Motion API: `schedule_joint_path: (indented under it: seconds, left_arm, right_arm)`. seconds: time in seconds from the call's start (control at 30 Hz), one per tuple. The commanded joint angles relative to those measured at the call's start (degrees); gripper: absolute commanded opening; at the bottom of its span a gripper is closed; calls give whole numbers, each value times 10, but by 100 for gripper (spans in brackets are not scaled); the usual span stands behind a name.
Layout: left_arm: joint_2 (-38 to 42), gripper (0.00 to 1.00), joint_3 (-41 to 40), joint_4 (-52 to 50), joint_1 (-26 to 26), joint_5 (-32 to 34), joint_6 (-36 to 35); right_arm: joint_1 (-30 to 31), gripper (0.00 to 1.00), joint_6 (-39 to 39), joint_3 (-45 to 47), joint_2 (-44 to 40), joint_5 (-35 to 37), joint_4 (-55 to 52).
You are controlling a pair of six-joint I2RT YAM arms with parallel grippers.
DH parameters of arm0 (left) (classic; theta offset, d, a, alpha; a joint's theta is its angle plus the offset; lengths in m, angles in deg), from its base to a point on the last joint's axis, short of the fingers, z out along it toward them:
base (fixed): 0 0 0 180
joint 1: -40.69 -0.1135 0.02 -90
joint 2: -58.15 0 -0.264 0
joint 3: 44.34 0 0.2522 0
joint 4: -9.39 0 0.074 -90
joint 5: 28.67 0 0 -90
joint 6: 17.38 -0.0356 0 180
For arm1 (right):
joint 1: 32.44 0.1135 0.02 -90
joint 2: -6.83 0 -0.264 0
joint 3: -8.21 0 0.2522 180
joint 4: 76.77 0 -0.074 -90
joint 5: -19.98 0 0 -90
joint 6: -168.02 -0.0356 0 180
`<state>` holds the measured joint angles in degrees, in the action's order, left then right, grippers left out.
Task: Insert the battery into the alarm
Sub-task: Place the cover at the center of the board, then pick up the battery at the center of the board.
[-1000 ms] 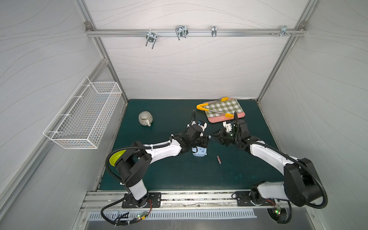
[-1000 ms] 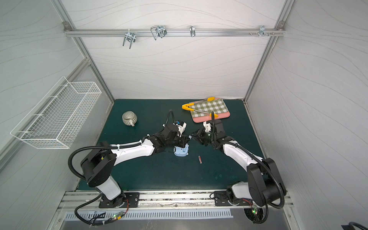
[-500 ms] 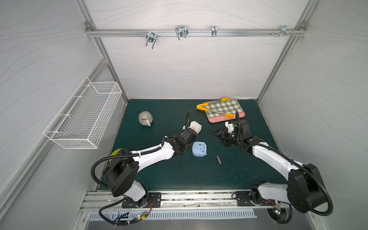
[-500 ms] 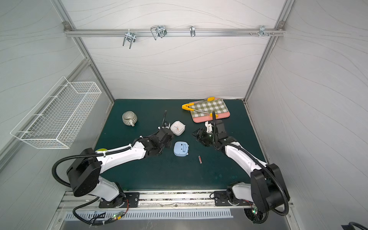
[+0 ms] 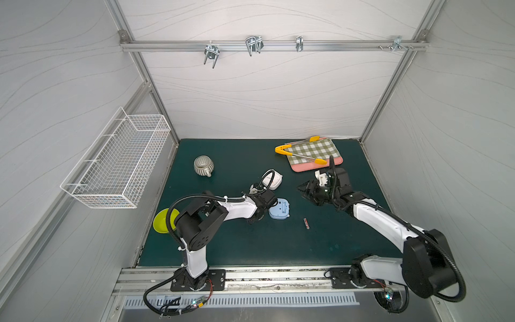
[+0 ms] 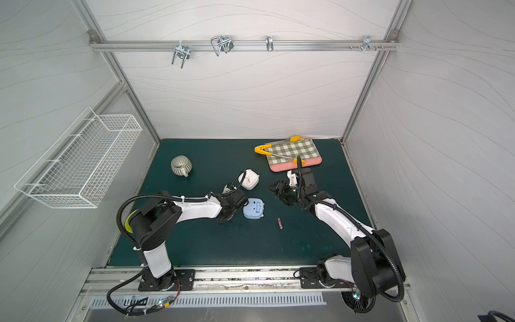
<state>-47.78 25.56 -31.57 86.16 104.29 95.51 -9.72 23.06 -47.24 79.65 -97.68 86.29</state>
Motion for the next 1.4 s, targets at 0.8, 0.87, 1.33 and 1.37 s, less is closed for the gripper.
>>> schedule_joint_path:
  seconds: [0.8,0.87,1.33,1.37]
  left_arm:
    - [133,55,-18,-11,-21,-152,21]
    - [165,60,-36,1,-35,-187,32]
    - [383,98,-162,218,-132,-416,78]
    - [388,98,-165,221,-135,-420,78]
  right_arm:
    - [-5,58,109,-43,-16,79,-151]
    - [5,58,172,-64,-12,135,-231]
    - [152,46,296,-124,134,314,-433]
    - [159,44,295,-128,147,318,-433]
